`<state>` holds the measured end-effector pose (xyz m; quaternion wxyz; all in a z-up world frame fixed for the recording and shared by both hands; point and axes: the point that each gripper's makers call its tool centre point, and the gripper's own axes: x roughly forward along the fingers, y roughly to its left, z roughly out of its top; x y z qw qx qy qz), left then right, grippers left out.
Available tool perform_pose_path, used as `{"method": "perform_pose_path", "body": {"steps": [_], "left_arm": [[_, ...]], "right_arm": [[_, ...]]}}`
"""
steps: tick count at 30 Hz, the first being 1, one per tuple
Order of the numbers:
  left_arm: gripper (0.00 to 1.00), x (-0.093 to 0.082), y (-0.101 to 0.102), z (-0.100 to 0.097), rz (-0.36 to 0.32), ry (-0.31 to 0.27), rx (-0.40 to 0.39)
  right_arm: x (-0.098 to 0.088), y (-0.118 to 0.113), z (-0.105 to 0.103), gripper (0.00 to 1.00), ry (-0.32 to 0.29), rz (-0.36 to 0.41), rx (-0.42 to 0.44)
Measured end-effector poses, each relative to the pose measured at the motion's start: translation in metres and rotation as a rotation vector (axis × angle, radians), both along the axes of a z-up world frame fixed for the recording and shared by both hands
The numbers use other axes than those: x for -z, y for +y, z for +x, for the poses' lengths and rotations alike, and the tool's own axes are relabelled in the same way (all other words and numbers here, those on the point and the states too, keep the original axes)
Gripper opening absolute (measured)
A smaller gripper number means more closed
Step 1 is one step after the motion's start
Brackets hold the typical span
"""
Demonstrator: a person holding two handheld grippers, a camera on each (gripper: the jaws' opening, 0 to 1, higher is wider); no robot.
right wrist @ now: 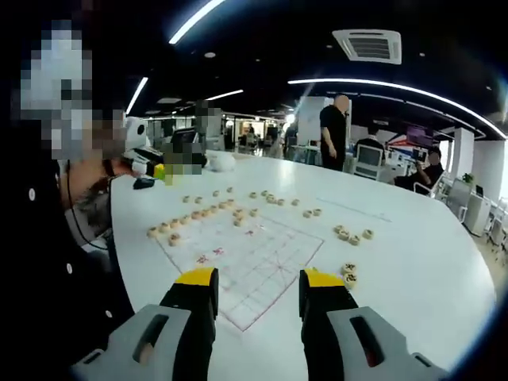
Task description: Pick up the chess pieces one by one and place each piece onto its starting position on the chessboard, setting the pieces on their correct points until all the chess pieces are arranged in the starting layout
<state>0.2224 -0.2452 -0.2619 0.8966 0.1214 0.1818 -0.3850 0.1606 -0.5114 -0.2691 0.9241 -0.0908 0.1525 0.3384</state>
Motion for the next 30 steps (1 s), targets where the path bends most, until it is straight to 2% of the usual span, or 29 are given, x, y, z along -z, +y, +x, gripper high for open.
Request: {"method": "perform_pose_path", "body": {"steps": [2, 5, 8, 13, 21, 30], "left_arm": [[0.20, 0.011, -0.014, 0.006, 0.022, 0.037, 0.024], [0.20, 0.029, -0.030, 0.016, 0.085, 0.067, 0.058], [0.20, 0.042, -0.048, 0.021, 0.121, 0.094, 0.090], [0.20, 0.066, -0.065, 0.026, 0.175, 0.156, 0.122], [0.20, 0.091, -0.072, 0.031, 0.200, 0.207, 0.141], [0.20, 0.100, -0.067, 0.036, 0.194, 0.240, 0.132]], "right_arm": [[0.002, -0.003, -0.001, 0.41, 0.004, 0.005, 0.010], [0.003, -0.008, -0.003, 0.41, 0.007, 0.011, 0.023], [0.004, -0.012, -0.004, 0.41, 0.010, 0.015, 0.036], [0.007, -0.018, -0.005, 0.41, 0.015, 0.025, 0.057], [0.011, -0.021, -0.005, 0.41, 0.026, 0.030, 0.067], [0.011, -0.020, -0.002, 0.41, 0.029, 0.026, 0.064]]}}
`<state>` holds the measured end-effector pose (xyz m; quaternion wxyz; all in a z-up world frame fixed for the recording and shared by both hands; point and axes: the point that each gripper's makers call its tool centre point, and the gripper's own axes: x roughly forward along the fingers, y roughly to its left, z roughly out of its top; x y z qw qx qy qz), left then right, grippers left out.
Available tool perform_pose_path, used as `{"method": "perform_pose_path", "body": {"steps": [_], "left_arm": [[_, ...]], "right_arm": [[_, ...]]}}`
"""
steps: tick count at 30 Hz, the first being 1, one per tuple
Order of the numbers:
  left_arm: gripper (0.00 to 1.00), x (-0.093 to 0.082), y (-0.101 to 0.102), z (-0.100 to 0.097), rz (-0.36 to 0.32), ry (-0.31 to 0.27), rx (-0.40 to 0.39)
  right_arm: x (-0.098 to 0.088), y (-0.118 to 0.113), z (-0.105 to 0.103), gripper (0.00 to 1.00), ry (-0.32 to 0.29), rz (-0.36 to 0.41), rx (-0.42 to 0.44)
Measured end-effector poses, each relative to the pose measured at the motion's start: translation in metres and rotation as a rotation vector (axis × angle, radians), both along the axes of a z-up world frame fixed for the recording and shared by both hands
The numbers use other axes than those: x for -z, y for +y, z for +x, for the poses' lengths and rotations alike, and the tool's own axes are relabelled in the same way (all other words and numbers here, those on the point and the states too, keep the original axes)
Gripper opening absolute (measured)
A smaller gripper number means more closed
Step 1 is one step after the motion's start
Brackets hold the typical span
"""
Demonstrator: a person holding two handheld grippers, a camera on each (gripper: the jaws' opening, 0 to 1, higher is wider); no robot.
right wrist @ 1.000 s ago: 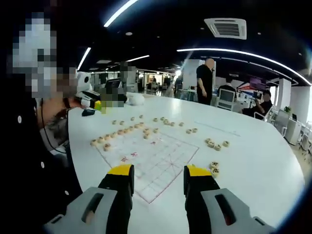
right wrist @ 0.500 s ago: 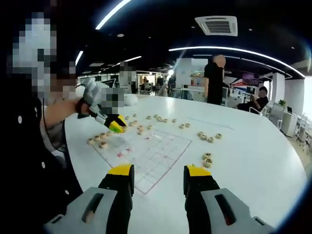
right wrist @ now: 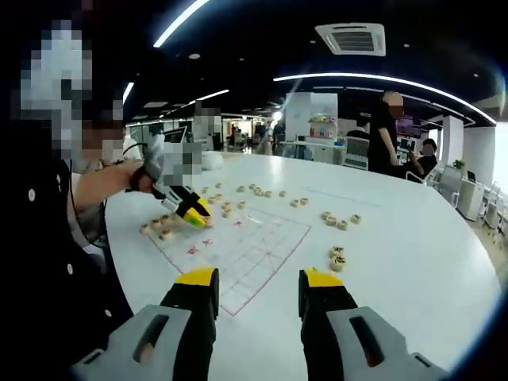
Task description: Pick up the chess pieces one by one and place each piece onto its starting position on the chessboard, setting the pieces on their correct points until all the chess pieces are arranged in the starting layout
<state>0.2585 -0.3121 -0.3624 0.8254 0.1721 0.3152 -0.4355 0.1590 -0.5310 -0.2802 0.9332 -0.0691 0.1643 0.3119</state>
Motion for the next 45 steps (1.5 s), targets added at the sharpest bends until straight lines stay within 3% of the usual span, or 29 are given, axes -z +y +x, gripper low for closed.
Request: {"method": "perform_pose_path", "body": {"steps": [10, 15, 18, 24, 29, 38, 45], "left_arm": [[0.20, 0.004, 0.002, 0.000, 0.009, 0.006, 0.001], [0.30, 0.003, 0.006, -0.002, 0.008, -0.003, 0.004], [0.32, -0.006, 0.007, -0.004, -0.028, -0.015, -0.014], [0.37, -0.040, 0.015, -0.014, -0.146, -0.114, -0.071], [0.45, -0.071, 0.041, -0.029, -0.260, -0.232, -0.169], [0.48, -0.097, 0.102, -0.053, -0.331, -0.341, -0.357], [0.48, -0.109, 0.110, -0.042, -0.335, -0.366, -0.393]], "right_arm": [[0.000, -0.001, 0.000, 0.41, 0.002, -0.006, 0.003], [-0.001, 0.000, -0.001, 0.41, -0.002, -0.005, 0.002], [-0.001, 0.001, -0.001, 0.41, -0.001, -0.004, 0.000], [-0.003, 0.005, 0.001, 0.41, -0.004, -0.009, -0.014], [-0.006, 0.008, 0.004, 0.42, -0.013, -0.012, -0.021], [-0.011, 0.006, 0.012, 0.44, -0.042, -0.021, -0.003], [-0.006, 0.009, 0.011, 0.44, -0.033, -0.022, -0.009]]}}
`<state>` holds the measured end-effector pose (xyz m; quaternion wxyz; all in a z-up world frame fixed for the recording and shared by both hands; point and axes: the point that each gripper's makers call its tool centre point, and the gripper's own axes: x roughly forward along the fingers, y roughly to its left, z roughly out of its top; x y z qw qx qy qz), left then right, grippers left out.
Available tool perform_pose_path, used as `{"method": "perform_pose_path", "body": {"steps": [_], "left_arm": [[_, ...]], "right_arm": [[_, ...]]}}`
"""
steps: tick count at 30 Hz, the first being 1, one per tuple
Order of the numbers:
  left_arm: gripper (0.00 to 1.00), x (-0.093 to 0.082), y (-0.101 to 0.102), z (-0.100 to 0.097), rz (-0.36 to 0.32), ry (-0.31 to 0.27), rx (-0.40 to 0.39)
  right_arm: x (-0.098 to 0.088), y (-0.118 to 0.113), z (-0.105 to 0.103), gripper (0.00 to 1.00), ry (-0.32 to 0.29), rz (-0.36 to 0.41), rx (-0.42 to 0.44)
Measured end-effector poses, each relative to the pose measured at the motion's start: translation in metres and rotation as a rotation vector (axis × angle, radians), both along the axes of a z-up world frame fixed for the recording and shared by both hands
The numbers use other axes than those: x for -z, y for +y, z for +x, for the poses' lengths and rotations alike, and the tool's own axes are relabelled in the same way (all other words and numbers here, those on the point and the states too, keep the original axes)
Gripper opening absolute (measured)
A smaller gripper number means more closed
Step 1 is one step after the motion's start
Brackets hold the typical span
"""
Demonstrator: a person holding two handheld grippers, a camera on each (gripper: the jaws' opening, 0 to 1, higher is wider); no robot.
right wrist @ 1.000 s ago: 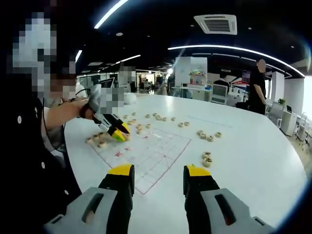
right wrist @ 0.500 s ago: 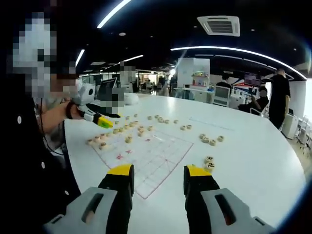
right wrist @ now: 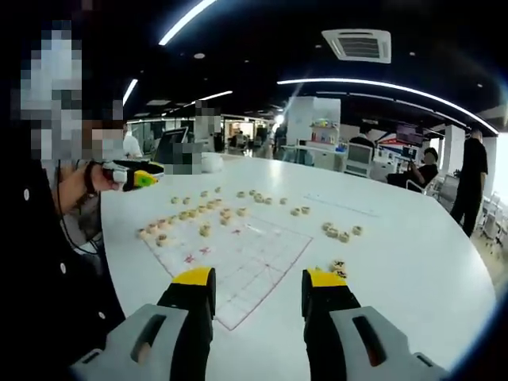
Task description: Pick up the chess pieces one by one and place each piece onto its starting position on the chessboard, setting the pieces on their correct points until all the chess pieces are arranged in the starting layout
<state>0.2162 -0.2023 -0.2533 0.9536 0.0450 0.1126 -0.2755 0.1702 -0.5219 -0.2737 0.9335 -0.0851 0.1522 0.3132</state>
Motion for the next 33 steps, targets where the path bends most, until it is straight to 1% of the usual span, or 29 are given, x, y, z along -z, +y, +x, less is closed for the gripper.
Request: {"method": "perform_pose_path", "body": {"steps": [2, 3, 5, 7, 9, 11, 13, 14, 15, 16, 19, 22, 23, 24, 25, 26, 27, 28, 29, 32, 33], "left_arm": [[0.48, -0.001, -0.004, 0.008, 0.018, 0.006, 0.007], [0.48, 0.001, -0.006, 0.013, 0.035, 0.018, 0.012], [0.47, 0.000, -0.011, 0.025, 0.058, 0.021, 0.022], [0.47, -0.003, -0.019, 0.041, 0.066, 0.020, 0.032], [0.47, -0.004, -0.033, 0.059, 0.088, 0.020, 0.056], [0.46, -0.009, -0.049, 0.075, 0.102, 0.004, 0.087], [0.46, -0.012, -0.063, 0.090, 0.105, 0.010, 0.110], [0.46, -0.013, -0.073, 0.102, 0.109, 0.011, 0.131], [0.46, -0.013, -0.078, 0.109, 0.114, 0.012, 0.139], [0.46, -0.012, -0.083, 0.121, 0.122, 0.020, 0.146], [0.45, -0.007, -0.097, 0.150, 0.149, 0.049, 0.172], [0.44, -0.002, -0.104, 0.178, 0.177, 0.076, 0.176], [0.44, 0.000, -0.111, 0.184, 0.189, 0.082, 0.180], [0.43, 0.003, -0.114, 0.191, 0.196, 0.092, 0.184], [0.42, 0.009, -0.117, 0.197, 0.208, 0.114, 0.202], [0.42, 0.017, -0.119, 0.202, 0.223, 0.151, 0.210], [0.43, 0.023, -0.119, 0.209, 0.254, 0.164, 0.213], [0.42, 0.026, -0.120, 0.219, 0.256, 0.162, 0.201], [0.42, 0.031, -0.120, 0.225, 0.269, 0.180, 0.204], [0.42, 0.041, -0.125, 0.241, 0.268, 0.219, 0.206], [0.43, 0.048, -0.126, 0.246, 0.285, 0.236, 0.211]], "right_arm": [[0.001, -0.001, -0.001, 0.44, 0.004, 0.002, 0.004], [0.002, -0.003, -0.001, 0.44, 0.005, 0.003, 0.007], [0.003, -0.004, -0.002, 0.44, 0.009, 0.005, 0.012], [0.004, -0.007, -0.002, 0.44, 0.012, 0.006, 0.017], [0.004, -0.009, -0.003, 0.44, 0.011, 0.010, 0.023], [0.004, -0.009, -0.003, 0.44, 0.011, 0.015, 0.024], [0.004, -0.009, -0.003, 0.44, 0.010, 0.014, 0.025], [0.004, -0.009, -0.004, 0.44, 0.011, 0.013, 0.025], [0.004, -0.009, -0.004, 0.44, 0.011, 0.014, 0.027], [0.004, -0.010, -0.004, 0.44, 0.009, 0.011, 0.029], [0.002, -0.013, -0.007, 0.44, 0.004, 0.010, 0.036], [0.000, -0.017, -0.009, 0.44, 0.001, 0.013, 0.046], [0.000, -0.019, -0.010, 0.44, 0.003, 0.014, 0.051], [0.001, -0.020, -0.011, 0.43, 0.004, 0.016, 0.056], [0.001, -0.021, -0.011, 0.43, 0.006, 0.018, 0.061], [0.002, -0.022, -0.012, 0.43, 0.009, 0.019, 0.065], [0.002, -0.023, -0.012, 0.43, 0.011, 0.020, 0.069], [0.003, -0.025, -0.013, 0.43, 0.013, 0.021, 0.073], [0.003, -0.026, -0.014, 0.43, 0.015, 0.023, 0.077], [0.005, -0.028, -0.015, 0.43, 0.022, 0.027, 0.090], [0.005, -0.030, -0.016, 0.43, 0.024, 0.024, 0.095]]}}
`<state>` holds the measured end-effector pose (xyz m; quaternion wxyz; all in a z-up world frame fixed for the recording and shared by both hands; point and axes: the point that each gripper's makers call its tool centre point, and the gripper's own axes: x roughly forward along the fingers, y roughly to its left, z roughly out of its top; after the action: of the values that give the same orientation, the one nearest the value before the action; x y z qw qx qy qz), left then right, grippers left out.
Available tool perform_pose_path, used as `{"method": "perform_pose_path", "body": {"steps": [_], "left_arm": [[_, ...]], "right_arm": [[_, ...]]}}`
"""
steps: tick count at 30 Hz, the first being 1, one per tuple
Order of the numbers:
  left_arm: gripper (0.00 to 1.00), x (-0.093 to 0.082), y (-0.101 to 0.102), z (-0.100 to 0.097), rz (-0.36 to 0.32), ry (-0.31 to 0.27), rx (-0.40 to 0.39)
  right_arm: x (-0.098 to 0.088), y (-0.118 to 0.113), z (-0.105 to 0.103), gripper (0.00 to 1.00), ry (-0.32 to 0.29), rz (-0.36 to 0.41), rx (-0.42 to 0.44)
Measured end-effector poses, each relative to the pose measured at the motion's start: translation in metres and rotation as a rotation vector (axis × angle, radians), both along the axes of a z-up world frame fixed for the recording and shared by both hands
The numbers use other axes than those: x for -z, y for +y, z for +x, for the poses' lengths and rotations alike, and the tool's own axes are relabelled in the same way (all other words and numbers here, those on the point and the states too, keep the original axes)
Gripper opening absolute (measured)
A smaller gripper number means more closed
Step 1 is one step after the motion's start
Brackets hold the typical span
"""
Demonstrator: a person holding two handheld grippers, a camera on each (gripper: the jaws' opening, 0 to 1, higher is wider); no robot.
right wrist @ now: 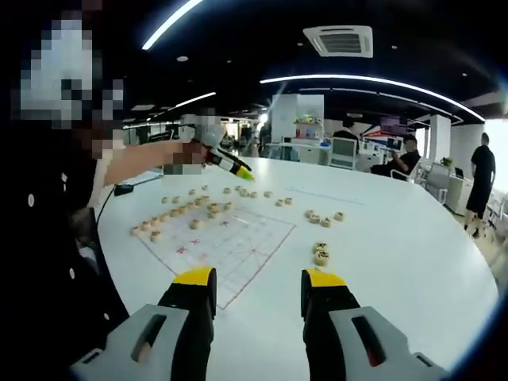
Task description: Pick up the chess pieces one by one and place each piece onto its starting position on the chessboard, setting the pieces on their correct points until all the chess pieces are arranged in the starting layout
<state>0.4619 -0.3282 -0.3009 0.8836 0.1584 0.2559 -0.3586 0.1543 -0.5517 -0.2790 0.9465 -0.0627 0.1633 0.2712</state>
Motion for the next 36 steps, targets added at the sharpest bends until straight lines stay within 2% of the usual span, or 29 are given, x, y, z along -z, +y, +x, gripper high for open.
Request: {"method": "perform_pose_path", "body": {"steps": [2, 4, 9, 19, 26, 32, 36], "left_arm": [[0.43, 0.019, 0.001, 0.011, 0.087, 0.029, 0.022], [0.43, 0.031, -0.003, 0.019, 0.092, 0.072, 0.025], [0.40, 0.042, -0.008, 0.036, 0.078, 0.111, 0.012], [0.34, 0.059, -0.016, 0.050, 0.084, 0.150, 0.002], [0.20, 0.063, -0.017, 0.056, 0.089, 0.139, 0.000], [0.20, 0.062, -0.017, 0.055, 0.072, 0.160, -0.003], [0.20, 0.050, -0.013, 0.048, 0.053, 0.155, -0.016]], "right_arm": [[-0.001, -0.004, -0.002, 0.43, -0.003, -0.002, 0.014], [-0.003, -0.008, -0.003, 0.43, -0.007, 0.007, 0.033], [0.001, -0.016, -0.008, 0.43, 0.005, 0.007, 0.068], [0.003, -0.021, -0.009, 0.43, 0.018, 0.011, 0.095], [0.005, -0.025, -0.009, 0.43, 0.024, 0.011, 0.102], [0.006, -0.026, -0.008, 0.43, 0.024, 0.017, 0.101], [0.006, -0.024, -0.007, 0.43, 0.022, 0.021, 0.093]]}}
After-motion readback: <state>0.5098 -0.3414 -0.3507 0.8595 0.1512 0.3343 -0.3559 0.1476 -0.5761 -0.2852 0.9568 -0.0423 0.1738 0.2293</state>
